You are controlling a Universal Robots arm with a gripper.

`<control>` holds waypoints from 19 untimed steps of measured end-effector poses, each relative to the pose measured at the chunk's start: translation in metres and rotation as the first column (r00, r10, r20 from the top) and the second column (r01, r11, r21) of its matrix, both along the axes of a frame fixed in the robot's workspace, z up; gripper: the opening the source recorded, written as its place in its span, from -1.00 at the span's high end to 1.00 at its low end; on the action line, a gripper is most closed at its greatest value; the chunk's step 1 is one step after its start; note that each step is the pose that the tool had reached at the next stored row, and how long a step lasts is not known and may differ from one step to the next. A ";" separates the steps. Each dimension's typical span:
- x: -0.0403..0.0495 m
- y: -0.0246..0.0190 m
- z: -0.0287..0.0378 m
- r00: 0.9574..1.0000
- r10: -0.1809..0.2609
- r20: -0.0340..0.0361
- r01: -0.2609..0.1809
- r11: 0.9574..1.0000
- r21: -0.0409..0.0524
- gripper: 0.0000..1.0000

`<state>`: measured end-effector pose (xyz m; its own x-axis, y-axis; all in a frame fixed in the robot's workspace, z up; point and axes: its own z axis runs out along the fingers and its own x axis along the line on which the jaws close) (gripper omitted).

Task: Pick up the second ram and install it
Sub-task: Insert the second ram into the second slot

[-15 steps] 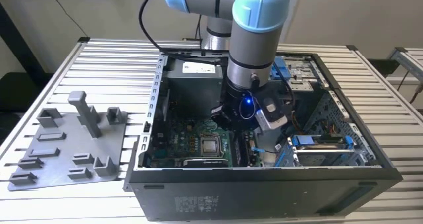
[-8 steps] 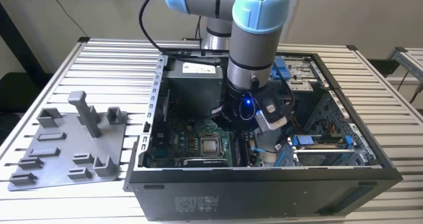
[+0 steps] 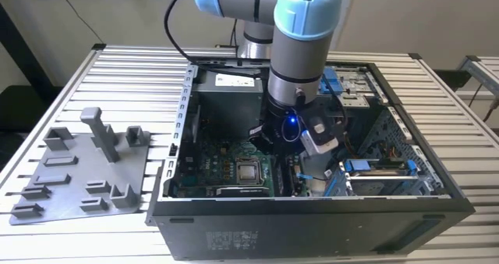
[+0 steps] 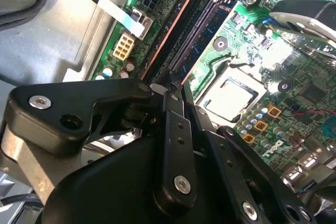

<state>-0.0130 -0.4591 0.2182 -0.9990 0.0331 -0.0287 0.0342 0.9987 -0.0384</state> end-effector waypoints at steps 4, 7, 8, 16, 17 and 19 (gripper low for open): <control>0.0000 -0.0003 -0.0001 1.000 -0.007 0.000 0.007 1.000 0.000 0.72; 0.0000 -0.0001 -0.0013 1.000 -0.007 0.000 0.007 1.000 0.000 0.72; 0.0000 -0.0001 -0.0017 1.000 -0.007 0.000 0.007 1.000 0.000 0.72; 0.0000 0.0000 -0.0023 1.000 -0.007 0.000 0.007 1.000 0.000 0.72; 0.0000 -0.0001 -0.0023 1.000 -0.007 0.000 0.007 1.000 0.000 0.72; 0.0000 -0.0001 -0.0023 1.000 -0.006 0.000 0.006 1.000 0.000 0.72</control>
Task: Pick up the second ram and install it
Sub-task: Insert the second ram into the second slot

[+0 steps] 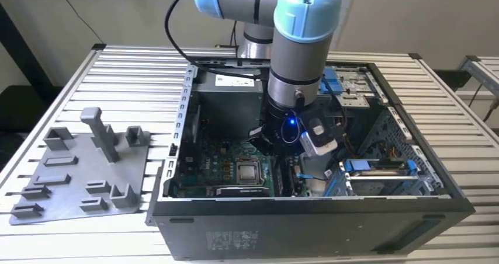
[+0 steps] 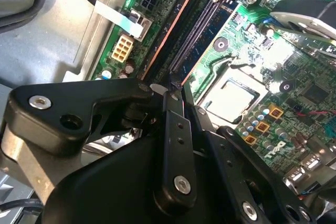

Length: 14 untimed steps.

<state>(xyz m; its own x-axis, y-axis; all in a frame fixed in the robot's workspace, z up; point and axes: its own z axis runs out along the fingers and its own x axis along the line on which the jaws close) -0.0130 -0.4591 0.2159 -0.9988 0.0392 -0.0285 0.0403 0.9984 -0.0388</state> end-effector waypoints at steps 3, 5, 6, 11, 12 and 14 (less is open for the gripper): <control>0.0000 0.0000 0.0000 1.000 0.008 0.000 -0.008 1.000 0.000 0.72; 0.0001 0.0001 -0.0001 1.000 0.028 0.000 -0.028 1.000 0.000 0.72; 0.0001 0.0000 -0.0001 0.999 0.035 0.000 -0.035 0.999 0.000 0.72; -0.0001 -0.0002 -0.0021 0.999 0.037 0.000 -0.037 0.999 0.006 0.72; 0.0000 -0.0003 -0.0029 0.999 0.037 -0.001 -0.037 0.999 0.008 0.72; 0.0000 -0.0001 -0.0051 0.999 0.037 -0.002 -0.037 0.999 0.011 0.72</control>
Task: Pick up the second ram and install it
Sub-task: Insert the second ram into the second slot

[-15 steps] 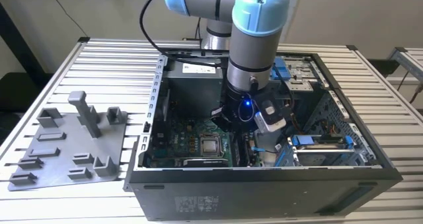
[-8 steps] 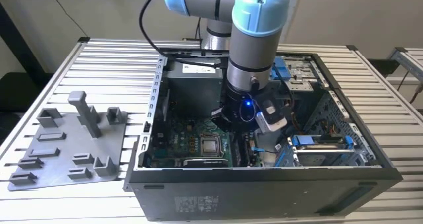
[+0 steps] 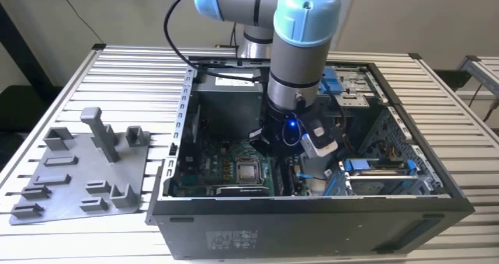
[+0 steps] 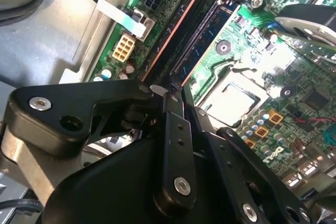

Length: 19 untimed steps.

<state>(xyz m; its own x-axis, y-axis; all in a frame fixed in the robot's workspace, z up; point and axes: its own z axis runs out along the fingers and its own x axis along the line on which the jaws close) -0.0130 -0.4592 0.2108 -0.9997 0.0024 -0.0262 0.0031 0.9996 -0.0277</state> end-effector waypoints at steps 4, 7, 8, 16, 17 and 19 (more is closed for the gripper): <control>0.0000 -0.0001 -0.0019 1.000 0.000 -0.001 0.000 1.000 0.000 0.72; 0.0000 0.0000 -0.0021 1.000 0.000 0.000 0.000 1.000 0.000 0.72; 0.0001 0.0006 -0.0030 1.000 0.000 0.000 0.000 1.000 0.004 0.72; 0.0000 0.0000 0.0163 1.000 0.000 -0.001 0.000 1.000 0.001 0.55; 0.0000 0.0000 0.0209 1.000 0.000 -0.001 0.000 1.000 0.001 0.55; 0.0000 0.0000 0.0300 1.000 0.000 -0.001 0.000 1.000 0.001 0.55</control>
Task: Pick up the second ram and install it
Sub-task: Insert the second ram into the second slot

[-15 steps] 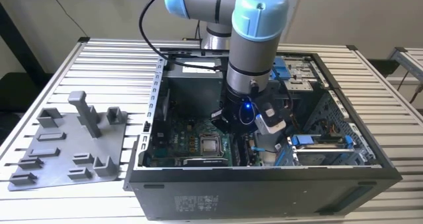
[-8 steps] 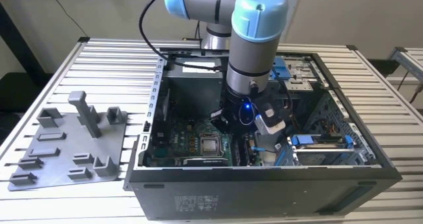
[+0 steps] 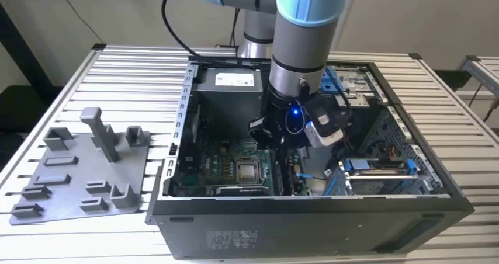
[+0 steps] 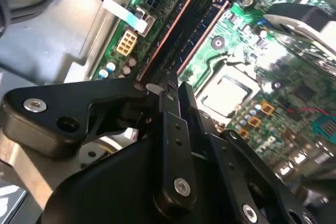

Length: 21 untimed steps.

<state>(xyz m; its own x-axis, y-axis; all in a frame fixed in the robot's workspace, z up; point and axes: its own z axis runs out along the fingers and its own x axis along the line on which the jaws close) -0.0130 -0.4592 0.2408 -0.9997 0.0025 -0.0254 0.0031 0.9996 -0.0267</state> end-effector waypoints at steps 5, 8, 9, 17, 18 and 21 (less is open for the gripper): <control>0.0000 0.0000 0.0098 1.000 0.000 0.000 0.000 1.000 0.000 0.55; -0.0001 0.0000 0.0099 1.000 0.000 0.000 0.000 1.000 0.000 0.73; -0.0001 0.0000 0.0099 1.000 0.000 0.000 0.000 1.000 0.000 0.79; -0.0003 0.0000 0.0099 1.000 0.000 0.000 0.000 1.000 0.000 0.79; -0.0003 0.0000 0.0099 1.000 0.000 0.000 0.000 1.000 0.000 0.79; -0.0004 0.0000 0.0099 1.000 0.000 0.000 0.000 1.000 0.000 0.79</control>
<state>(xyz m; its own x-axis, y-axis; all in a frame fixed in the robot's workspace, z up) -0.0134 -0.4592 0.2507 -0.9997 0.0025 -0.0254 0.0031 0.9996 -0.0266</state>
